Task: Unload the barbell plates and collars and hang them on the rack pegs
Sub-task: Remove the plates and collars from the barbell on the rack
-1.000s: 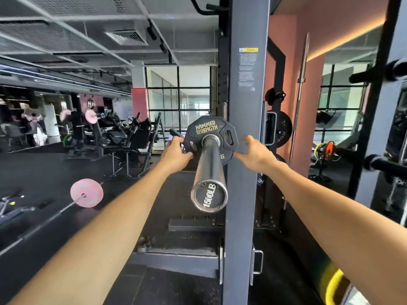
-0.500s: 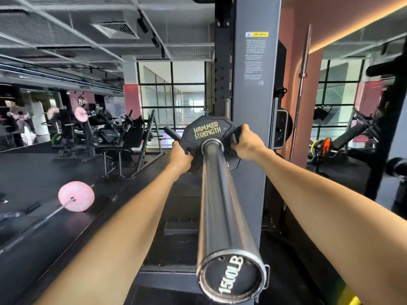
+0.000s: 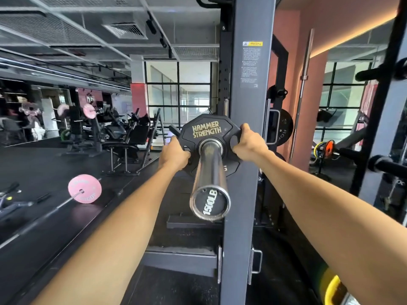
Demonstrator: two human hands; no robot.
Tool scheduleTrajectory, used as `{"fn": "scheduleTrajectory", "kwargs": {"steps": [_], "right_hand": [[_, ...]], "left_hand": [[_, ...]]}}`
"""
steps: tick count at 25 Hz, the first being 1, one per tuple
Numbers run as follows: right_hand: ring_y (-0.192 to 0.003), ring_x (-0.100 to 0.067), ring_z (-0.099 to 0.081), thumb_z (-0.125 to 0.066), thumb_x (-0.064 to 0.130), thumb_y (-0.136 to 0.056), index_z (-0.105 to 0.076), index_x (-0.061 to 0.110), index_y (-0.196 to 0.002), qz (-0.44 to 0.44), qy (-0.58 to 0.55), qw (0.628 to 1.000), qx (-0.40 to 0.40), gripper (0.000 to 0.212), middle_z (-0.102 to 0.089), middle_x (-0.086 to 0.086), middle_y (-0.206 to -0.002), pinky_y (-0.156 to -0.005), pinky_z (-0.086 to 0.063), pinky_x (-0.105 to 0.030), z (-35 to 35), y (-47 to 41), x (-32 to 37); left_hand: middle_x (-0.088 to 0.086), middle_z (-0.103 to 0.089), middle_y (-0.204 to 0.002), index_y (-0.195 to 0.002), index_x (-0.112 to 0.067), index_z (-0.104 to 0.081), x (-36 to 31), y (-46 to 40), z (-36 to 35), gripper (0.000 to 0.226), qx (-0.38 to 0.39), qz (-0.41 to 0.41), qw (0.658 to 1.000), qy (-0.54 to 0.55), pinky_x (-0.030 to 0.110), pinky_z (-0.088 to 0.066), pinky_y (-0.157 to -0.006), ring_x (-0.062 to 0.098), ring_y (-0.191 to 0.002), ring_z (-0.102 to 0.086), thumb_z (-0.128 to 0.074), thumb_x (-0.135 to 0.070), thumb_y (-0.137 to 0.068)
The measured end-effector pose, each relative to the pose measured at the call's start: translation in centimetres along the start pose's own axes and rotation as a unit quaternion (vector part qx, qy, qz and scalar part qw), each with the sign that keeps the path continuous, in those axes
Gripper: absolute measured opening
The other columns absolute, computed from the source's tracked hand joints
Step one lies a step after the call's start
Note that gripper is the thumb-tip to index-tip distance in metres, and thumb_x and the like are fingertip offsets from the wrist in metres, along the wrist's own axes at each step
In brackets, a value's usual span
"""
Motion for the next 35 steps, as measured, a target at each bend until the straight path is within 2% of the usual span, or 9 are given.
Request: {"fn": "scheduleTrajectory", "kwargs": {"steps": [3,7,12,15,20,27,29,32,35], "right_hand": [[-0.08,-0.035,-0.052,-0.049,0.023,-0.089,-0.038,0.012,-0.104,0.015,-0.003,1.0,0.005,0.022,-0.054,-0.009,-0.086,-0.07,-0.045,-0.037,1.9,3.2,0.5],[-0.08,-0.034,-0.051,-0.052,0.019,-0.086,-0.043,0.014,-0.102,0.026,0.02,0.999,-0.004,0.019,-0.058,-0.009,-0.09,-0.068,-0.04,-0.034,4.5,7.4,1.4],[-0.082,-0.034,-0.051,-0.053,0.018,-0.084,-0.046,0.014,-0.105,0.017,0.041,0.999,-0.006,0.023,-0.061,-0.012,-0.097,-0.071,-0.041,-0.035,6.8,12.0,2.7],[-0.088,-0.035,-0.056,-0.053,0.026,-0.086,-0.049,0.013,-0.108,0.018,0.037,0.999,-0.018,0.026,-0.061,-0.011,-0.096,-0.072,-0.042,-0.034,8.0,14.8,3.4],[-0.091,-0.036,-0.059,-0.054,0.024,-0.083,-0.055,0.016,-0.106,0.01,0.036,0.999,-0.036,0.024,-0.065,-0.011,-0.1,-0.072,-0.043,-0.033,9.9,18.7,4.3],[-0.08,-0.032,-0.057,-0.053,0.019,-0.084,-0.054,0.013,-0.099,-0.003,0.007,0.998,-0.057,0.016,-0.062,-0.007,-0.09,-0.073,-0.05,-0.035,11.6,23.8,5.1],[-0.081,-0.033,-0.062,-0.053,0.018,-0.082,-0.056,0.01,-0.1,-0.01,-0.014,0.998,-0.057,0.02,-0.065,-0.008,-0.093,-0.078,-0.054,-0.04,12.0,24.9,4.9],[-0.072,-0.032,-0.062,-0.052,0.017,-0.082,-0.058,0.01,-0.101,-0.019,-0.04,0.997,-0.064,0.021,-0.064,-0.008,-0.092,-0.075,-0.054,-0.038,13.3,25.7,3.8],[-0.079,-0.033,-0.06,-0.053,0.016,-0.082,-0.058,0.011,-0.102,-0.019,-0.04,0.996,-0.08,0.022,-0.061,-0.008,-0.094,-0.072,-0.048,-0.035,15.8,25.6,1.9]], "left_hand": [[0.018,-0.06,-0.118,-0.121,-0.007,-0.051,0.0,3.9,2.2,0.037,-0.022,-0.006,1.0,-0.005,0.036,-0.047,-0.076,0.036,-0.103,-0.058,-0.06,-0.018,-0.086],[0.007,-0.06,-0.095,-0.107,-0.01,-0.06,0.0,9.3,5.4,0.023,-0.022,0.0,0.999,0.046,0.012,-0.04,-0.032,0.015,-0.055,-0.052,-0.056,-0.01,-0.084],[0.013,-0.068,-0.091,-0.108,-0.008,-0.064,-0.3,13.3,8.2,0.03,-0.002,0.028,0.997,0.066,0.04,-0.061,-0.054,0.03,-0.054,-0.069,-0.056,-0.008,-0.078],[0.004,-0.06,-0.073,-0.105,-0.009,-0.063,-0.3,15.2,9.6,0.023,0.0,0.024,0.999,0.045,0.038,-0.061,-0.057,0.029,-0.05,-0.068,-0.056,-0.008,-0.083],[0.009,-0.066,-0.08,-0.095,-0.006,-0.061,-0.2,18.5,11.8,0.016,-0.005,0.001,1.0,0.016,0.034,-0.059,-0.059,0.029,-0.05,-0.069,-0.052,-0.008,-0.082],[0.007,-0.055,-0.074,-0.072,-0.009,-0.046,-0.7,22.6,15.2,0.011,-0.012,-0.054,0.998,-0.03,0.024,-0.036,-0.04,0.027,-0.044,-0.064,-0.049,-0.004,-0.082],[0.007,-0.056,-0.068,-0.079,-0.003,-0.054,-1.4,23.2,16.1,0.004,-0.019,-0.08,0.995,-0.062,0.024,-0.036,-0.041,0.025,-0.045,-0.06,-0.052,-0.003,-0.083],[0.009,-0.066,-0.078,-0.109,0.001,-0.061,-3.3,23.8,16.5,0.026,-0.037,-0.108,0.99,-0.08,0.024,-0.035,-0.042,0.02,-0.052,-0.053,-0.054,-0.002,-0.084],[0.007,-0.057,-0.076,-0.103,-0.002,-0.062,-6.3,24.2,16.0,0.02,-0.056,-0.135,0.985,-0.093,0.024,-0.031,-0.043,0.016,-0.051,-0.048,-0.059,-0.004,-0.083]]}}
Point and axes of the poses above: each hand's wrist, its own y-axis away from the middle knuckle, its own z-axis out of the back of the hand, x = y × z, the point moved 1 cm from there along -y, towards the middle knuckle
